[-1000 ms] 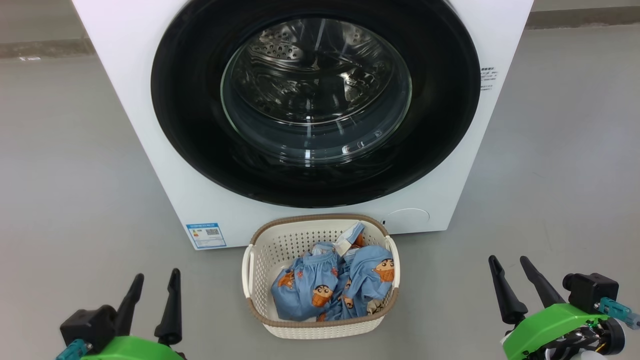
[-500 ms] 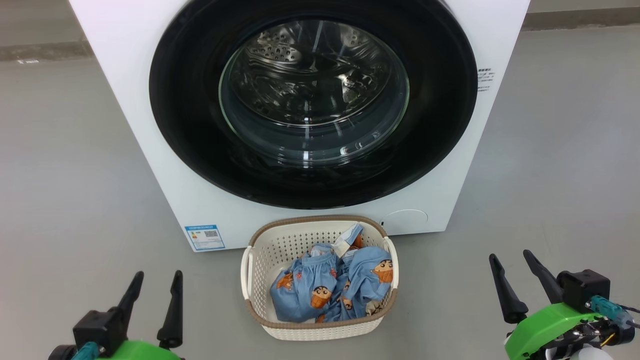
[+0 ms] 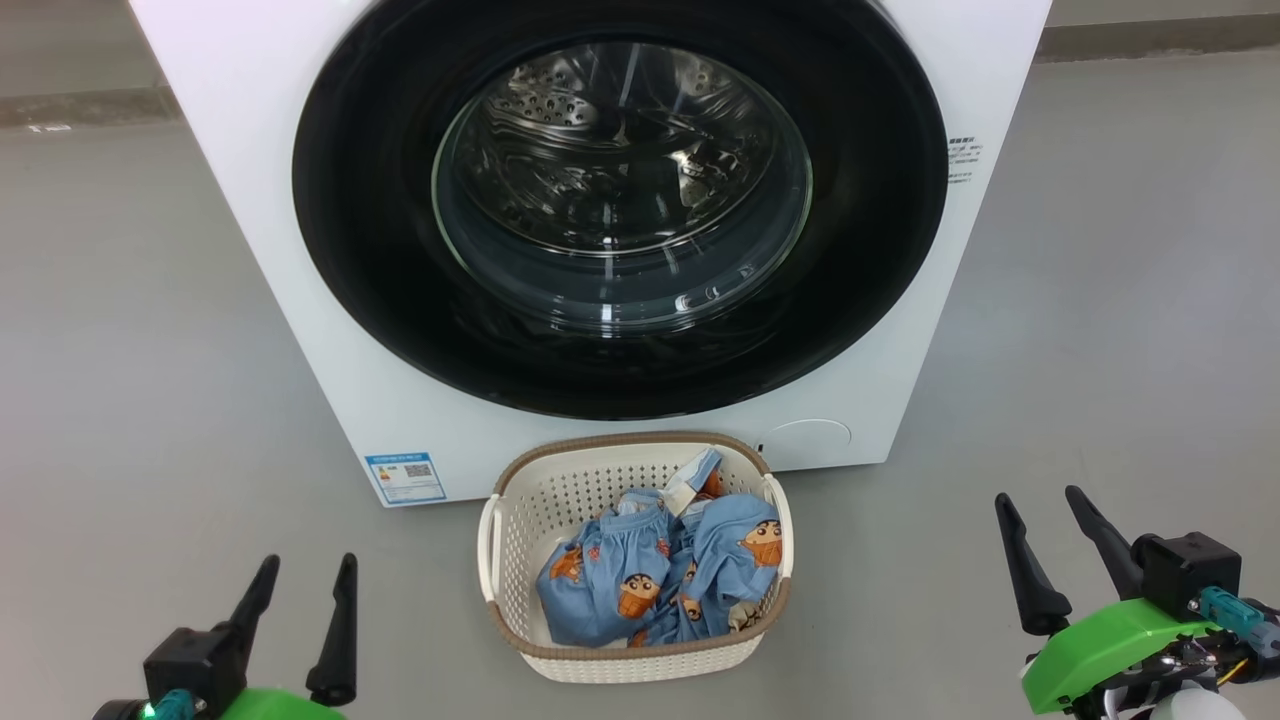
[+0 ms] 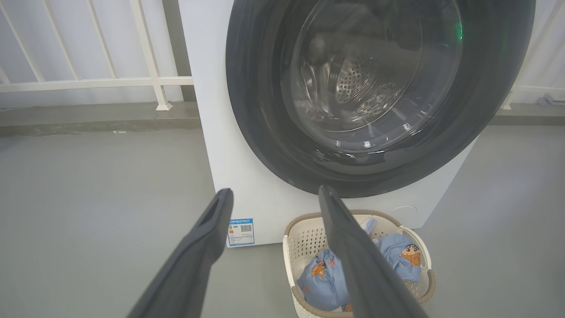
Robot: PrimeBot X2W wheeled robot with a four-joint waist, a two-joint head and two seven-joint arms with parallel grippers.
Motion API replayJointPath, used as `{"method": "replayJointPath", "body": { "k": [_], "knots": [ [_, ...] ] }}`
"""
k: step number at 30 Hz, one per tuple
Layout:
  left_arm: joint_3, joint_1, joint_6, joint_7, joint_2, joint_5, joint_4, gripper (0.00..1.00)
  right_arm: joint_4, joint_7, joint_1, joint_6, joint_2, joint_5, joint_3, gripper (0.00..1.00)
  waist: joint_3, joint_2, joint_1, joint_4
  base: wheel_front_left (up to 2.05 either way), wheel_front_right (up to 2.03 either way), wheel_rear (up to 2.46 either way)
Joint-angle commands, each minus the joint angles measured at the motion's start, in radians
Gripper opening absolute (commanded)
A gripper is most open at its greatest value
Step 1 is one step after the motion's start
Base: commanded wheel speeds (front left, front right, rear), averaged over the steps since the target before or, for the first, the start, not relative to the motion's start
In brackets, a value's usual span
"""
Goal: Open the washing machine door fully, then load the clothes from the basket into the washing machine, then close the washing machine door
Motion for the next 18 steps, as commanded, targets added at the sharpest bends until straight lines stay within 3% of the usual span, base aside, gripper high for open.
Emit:
{"method": "replayJointPath", "body": {
  "k": [1, 10, 18],
  "knots": [
    [0.043, -0.054, -0.002, -0.014, 0.024, -0.003, -0.013, 1.0, -0.032, -0.003, -0.016, 0.002, -0.006, -0.016, 0.016, 1.0, 0.001, -0.0001, -0.0001, -0.001, 0.0, 0.0, 0.0],
    [0.061, -0.06, -0.002, -0.014, 0.022, 0.035, -0.009, 1.0, -0.045, 0.002, -0.007, 0.002, 0.004, -0.02, 0.005, 1.0, 0.004, -0.0001, -0.0001, -0.001, 0.25, 0.25, -0.5],
    [0.07, -0.064, -0.002, -0.014, 0.019, 0.039, -0.017, 1.0, -0.052, 0.005, -0.006, 0.002, 0.009, -0.021, 0.002, 1.0, 0.011, -0.0001, -0.0001, 0.0, 0.91, 0.91, -1.82]
  ]
}}
